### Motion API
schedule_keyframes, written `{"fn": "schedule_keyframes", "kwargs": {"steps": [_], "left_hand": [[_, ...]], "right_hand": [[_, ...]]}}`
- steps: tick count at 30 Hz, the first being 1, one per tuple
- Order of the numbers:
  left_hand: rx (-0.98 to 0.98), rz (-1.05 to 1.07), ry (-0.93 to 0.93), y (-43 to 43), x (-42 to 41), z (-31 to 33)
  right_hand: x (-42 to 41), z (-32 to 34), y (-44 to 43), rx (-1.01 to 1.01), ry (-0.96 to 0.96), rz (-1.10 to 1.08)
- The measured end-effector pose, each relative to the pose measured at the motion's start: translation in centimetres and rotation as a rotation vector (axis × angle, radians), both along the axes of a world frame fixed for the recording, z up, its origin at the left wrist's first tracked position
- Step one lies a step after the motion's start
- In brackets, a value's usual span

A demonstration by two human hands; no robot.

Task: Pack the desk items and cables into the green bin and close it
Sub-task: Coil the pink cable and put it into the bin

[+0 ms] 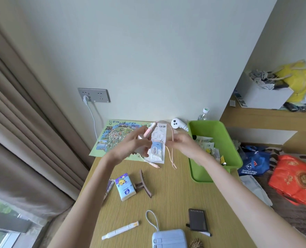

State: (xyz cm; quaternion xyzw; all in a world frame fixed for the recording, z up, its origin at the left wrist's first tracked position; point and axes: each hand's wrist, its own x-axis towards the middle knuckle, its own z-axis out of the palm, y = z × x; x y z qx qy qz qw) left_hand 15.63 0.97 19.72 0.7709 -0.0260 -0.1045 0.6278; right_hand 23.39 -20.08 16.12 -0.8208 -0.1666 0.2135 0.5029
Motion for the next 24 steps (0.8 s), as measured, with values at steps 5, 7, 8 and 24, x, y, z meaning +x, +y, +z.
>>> {"fn": "schedule_keyframes", "kwargs": {"steps": [5,7,8,24], "left_hand": [[-0.180,0.183,-0.079,1.4,3.8,2.6],[-0.258,0.239,-0.068,2.0,5.2,3.3],[-0.251,0.247,-0.055,2.3,5.8,3.5],[-0.114,0.180,0.236,-1.6,13.1,2.4]], "right_hand": [[1.6,-1.6,-1.3,0.029,0.106,-0.021],[2.3,-2.1,-1.5,0.057,0.096,-0.063],[2.7,-2.1,-1.5,0.082,0.068,-0.087],[6.4,4.6,1.9,0.094,-0.162,0.149]]}}
